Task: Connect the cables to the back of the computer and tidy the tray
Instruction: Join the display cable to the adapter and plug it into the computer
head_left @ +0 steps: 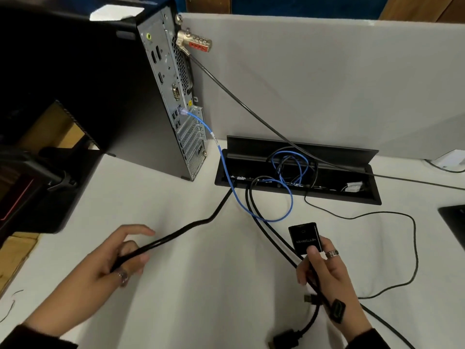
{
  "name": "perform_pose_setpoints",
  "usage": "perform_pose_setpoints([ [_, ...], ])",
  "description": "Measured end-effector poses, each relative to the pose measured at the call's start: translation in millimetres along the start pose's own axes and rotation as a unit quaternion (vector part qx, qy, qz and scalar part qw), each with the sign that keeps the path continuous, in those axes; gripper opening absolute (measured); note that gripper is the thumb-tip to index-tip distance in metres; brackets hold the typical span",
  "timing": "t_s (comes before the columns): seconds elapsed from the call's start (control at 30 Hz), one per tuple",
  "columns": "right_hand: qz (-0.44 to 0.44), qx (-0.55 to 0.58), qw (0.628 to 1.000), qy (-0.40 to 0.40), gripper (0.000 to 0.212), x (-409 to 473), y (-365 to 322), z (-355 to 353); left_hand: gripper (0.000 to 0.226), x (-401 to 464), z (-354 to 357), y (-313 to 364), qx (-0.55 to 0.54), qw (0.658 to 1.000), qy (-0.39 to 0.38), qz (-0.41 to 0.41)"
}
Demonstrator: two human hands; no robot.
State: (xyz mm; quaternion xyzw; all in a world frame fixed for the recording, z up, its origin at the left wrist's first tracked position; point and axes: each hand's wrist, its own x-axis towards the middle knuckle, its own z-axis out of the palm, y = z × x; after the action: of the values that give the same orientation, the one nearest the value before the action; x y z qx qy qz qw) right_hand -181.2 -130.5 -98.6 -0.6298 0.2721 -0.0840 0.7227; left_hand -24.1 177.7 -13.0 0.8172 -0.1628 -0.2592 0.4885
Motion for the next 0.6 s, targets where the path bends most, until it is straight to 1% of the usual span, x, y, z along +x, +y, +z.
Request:
perform_pose_setpoints([
  [0.03, 0.009, -0.005, 1.000, 0.000, 0.064, 0, -2, -3, 0.027, 4, -1, 1, -0.028, 1.000, -0.002, 0.002],
  [0.07, 0.018, -0.007, 1.000, -0.003, 0.059, -1, -3, -6, 0.028, 6, -3, 3, -0.056, 0.998, -0.001, -0.001],
  [0.1, 0.026, -0.009, 1.000, -0.005, 0.049, -2, -5, -9, 0.036, 10, -4, 5, -0.079, 0.997, -0.004, -0.014],
  [0.13, 0.035, -0.012, 0.999, -0.006, 0.039, -3, -7, -13, 0.037, 13, -5, 8, -0.106, 0.994, -0.011, -0.023],
  [0.17, 0.043, -0.018, 0.999, -0.009, 0.036, -5, -10, -16, 0.037, 15, -5, 14, -0.137, 0.990, -0.019, -0.030],
  [0.2, 0.047, -0.024, 0.999, -0.014, 0.042, -6, -13, -19, 0.035, 17, -4, 21, -0.172, 0.984, -0.038, -0.027],
  [0.23, 0.048, -0.031, 0.998, -0.017, 0.054, -7, -16, -22, 0.037, 18, -2, 26, -0.206, 0.977, -0.058, -0.019],
  [0.27, 0.050, -0.037, 0.998, -0.017, 0.066, -10, -19, -23, 0.043, 19, -1, 33, -0.237, 0.969, -0.077, -0.009],
  [0.3, 0.055, -0.037, 0.998, -0.016, 0.073, -11, -22, -26, 0.048, 21, 2, 39, -0.264, 0.961, -0.087, 0.003],
  [0.33, 0.060, -0.036, 0.997, -0.018, 0.074, -13, -25, -28, 0.048, 22, 3, 44, -0.292, 0.952, -0.093, 0.011],
  [0.37, 0.069, -0.038, 0.997, -0.018, 0.073, -14, -28, -31, 0.046, 23, 4, 48, -0.328, 0.939, -0.099, 0.015],
  [0.4, 0.076, -0.037, 0.996, -0.021, 0.073, -16, -32, -33, 0.041, 25, 4, 51, -0.375, 0.920, -0.116, 0.023],
  [0.43, 0.081, -0.030, 0.996, -0.025, 0.076, -17, -35, -35, 0.035, 27, 5, 54, -0.437, 0.885, -0.155, 0.046],
  [0.47, 0.087, -0.022, 0.996, -0.028, 0.081, -18, -38, -38, 0.032, 28, 8, 58, -0.507, 0.836, -0.198, 0.073],
  [0.5, 0.093, -0.018, 0.995, -0.023, 0.084, -20, -42, -41, 0.033, 28, 11, 62, -0.559, 0.800, -0.198, 0.087],
  [0.53, 0.098, -0.014, 0.995, -0.015, 0.084, -22, -45, -44, 0.036, 28, 5, 67, -0.555, 0.821, -0.109, 0.081],
  [0.57, 0.098, -0.014, 0.995, -0.007, 0.081, -25, -50, -47, 0.043, 28, 5, 68, -0.578, 0.810, -0.075, 0.071],
  [0.6, 0.091, -0.024, 0.996, -0.001, 0.075, -26, -54, -49, 0.049, 24, 10, 71, -0.609, 0.787, -0.065, 0.068],
])
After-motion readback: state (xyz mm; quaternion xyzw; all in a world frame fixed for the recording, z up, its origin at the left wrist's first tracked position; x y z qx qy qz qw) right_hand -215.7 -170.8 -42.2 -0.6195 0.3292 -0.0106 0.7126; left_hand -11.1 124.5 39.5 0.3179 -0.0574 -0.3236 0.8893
